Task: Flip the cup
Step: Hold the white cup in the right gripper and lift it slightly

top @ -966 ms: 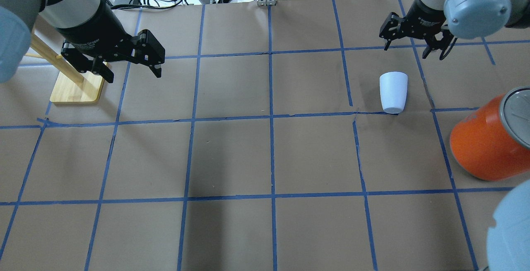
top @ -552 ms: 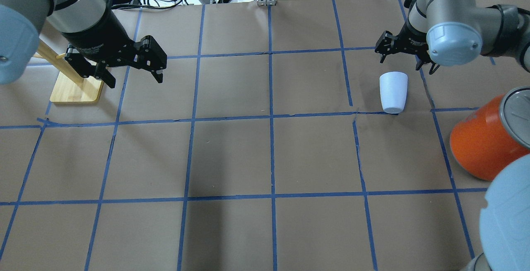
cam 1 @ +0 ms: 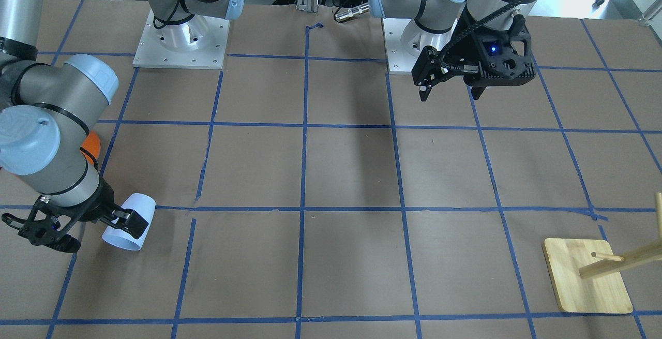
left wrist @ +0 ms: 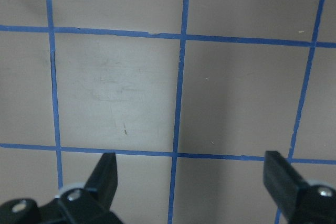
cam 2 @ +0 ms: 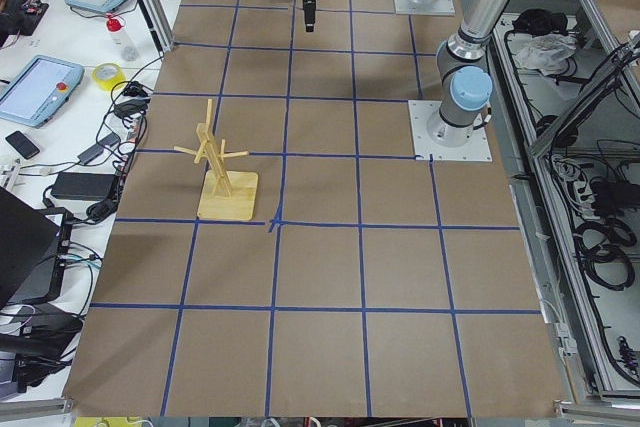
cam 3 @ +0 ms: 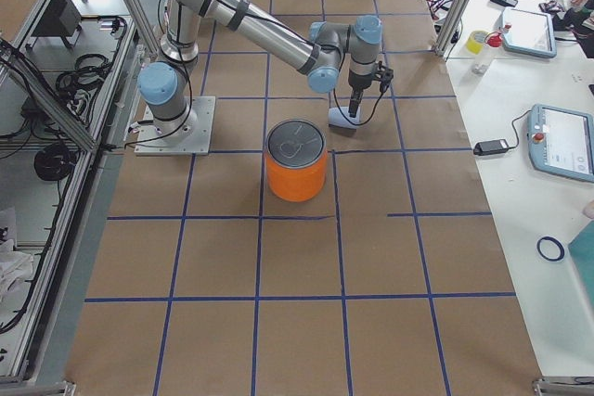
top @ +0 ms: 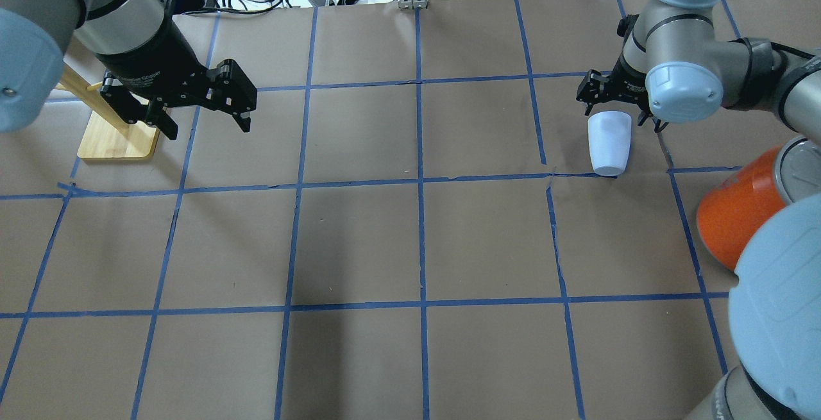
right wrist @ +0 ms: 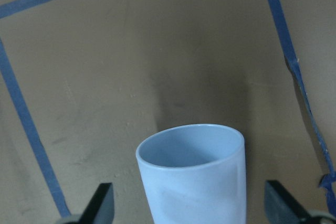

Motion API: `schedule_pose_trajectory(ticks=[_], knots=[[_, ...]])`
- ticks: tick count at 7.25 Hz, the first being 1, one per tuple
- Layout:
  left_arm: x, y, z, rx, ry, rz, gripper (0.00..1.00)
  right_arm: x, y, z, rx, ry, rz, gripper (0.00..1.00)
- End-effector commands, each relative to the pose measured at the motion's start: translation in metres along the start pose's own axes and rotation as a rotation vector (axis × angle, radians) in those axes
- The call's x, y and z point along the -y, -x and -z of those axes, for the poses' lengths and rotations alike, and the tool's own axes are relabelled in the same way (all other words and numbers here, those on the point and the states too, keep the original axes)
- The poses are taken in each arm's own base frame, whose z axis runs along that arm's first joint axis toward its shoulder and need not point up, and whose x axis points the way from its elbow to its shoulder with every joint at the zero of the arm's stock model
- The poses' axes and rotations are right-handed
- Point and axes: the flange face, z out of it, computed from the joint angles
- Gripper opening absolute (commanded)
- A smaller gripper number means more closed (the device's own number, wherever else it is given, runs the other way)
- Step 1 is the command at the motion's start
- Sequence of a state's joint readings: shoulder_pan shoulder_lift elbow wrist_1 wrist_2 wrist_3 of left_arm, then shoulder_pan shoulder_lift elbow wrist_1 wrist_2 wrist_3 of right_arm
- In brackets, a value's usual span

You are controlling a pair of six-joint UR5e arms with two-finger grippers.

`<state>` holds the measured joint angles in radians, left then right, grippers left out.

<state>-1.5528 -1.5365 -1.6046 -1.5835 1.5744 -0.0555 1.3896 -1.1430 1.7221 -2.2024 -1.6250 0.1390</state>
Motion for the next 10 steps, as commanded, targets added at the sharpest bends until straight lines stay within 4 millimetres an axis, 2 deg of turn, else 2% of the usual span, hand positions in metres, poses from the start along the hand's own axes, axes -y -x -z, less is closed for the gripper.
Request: schedule_pose_trajectory(ticks=[1, 2, 10], knots=[[0.005, 0.003, -0.005, 0.0, 0.005, 0.002, 1.0, 0.003, -0.005, -0.015, -0.002, 0.011, -0.004, 1.0], [0.005, 0.003, -0.001, 0.001, -0.001, 0.005, 1.0, 0.006, -0.004, -0.03, 0.002, 0.009, 0.0, 1.0], [0.009, 0.007, -0.008, 0.012, 0.007, 0.019, 1.0, -0.003, -0.004, -0.052, 0.0, 0.022, 0.114, 0.98]])
